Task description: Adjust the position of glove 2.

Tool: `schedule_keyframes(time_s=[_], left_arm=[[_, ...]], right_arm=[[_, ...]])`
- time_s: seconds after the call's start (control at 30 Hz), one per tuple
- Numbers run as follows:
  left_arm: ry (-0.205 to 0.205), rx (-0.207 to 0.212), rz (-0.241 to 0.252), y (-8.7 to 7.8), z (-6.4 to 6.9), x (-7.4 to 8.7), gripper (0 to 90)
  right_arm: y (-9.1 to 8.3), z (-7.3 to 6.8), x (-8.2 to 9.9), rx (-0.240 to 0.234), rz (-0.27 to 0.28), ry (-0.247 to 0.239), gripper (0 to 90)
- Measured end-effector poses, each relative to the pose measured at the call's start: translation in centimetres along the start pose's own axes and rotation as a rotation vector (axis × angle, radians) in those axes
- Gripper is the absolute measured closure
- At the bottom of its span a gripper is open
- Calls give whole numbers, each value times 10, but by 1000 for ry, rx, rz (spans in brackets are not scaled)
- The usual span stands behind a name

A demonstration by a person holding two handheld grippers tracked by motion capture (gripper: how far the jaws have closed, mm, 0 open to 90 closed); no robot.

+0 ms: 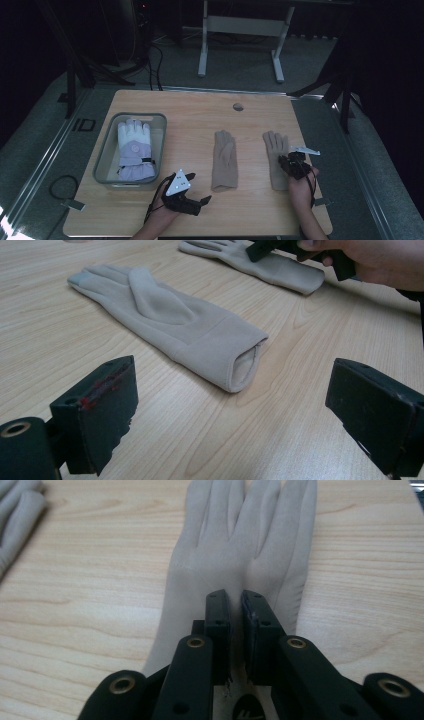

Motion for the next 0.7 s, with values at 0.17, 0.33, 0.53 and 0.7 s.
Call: schedule_keyframes(time_s=[0.17,0.33,0.53,0.7], left_arm=[[3,2,-1,0,0,0,67],[-2,7,10,-1,0,0,67],[0,7,7,-1,0,0,67],[3,8,1,0,0,1,67]], right_arm=[[0,-1,-1,-10,-11,-4,732],[-8,1,-7,-84,-4,-46,627],[-14,8,-12,-196,2,-127,564],[-14,13,-10,-232,-1,-168,533]])
Point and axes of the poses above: each handheld gripper's, and its own axes: y roughly forward along the jaws, x roughly out of its underside, z roughly to its right, the point moved 6 cm from there along y, roughly forward along the jaws, and after that the axes turned 6 degrees about z, right-handed, at the moved point
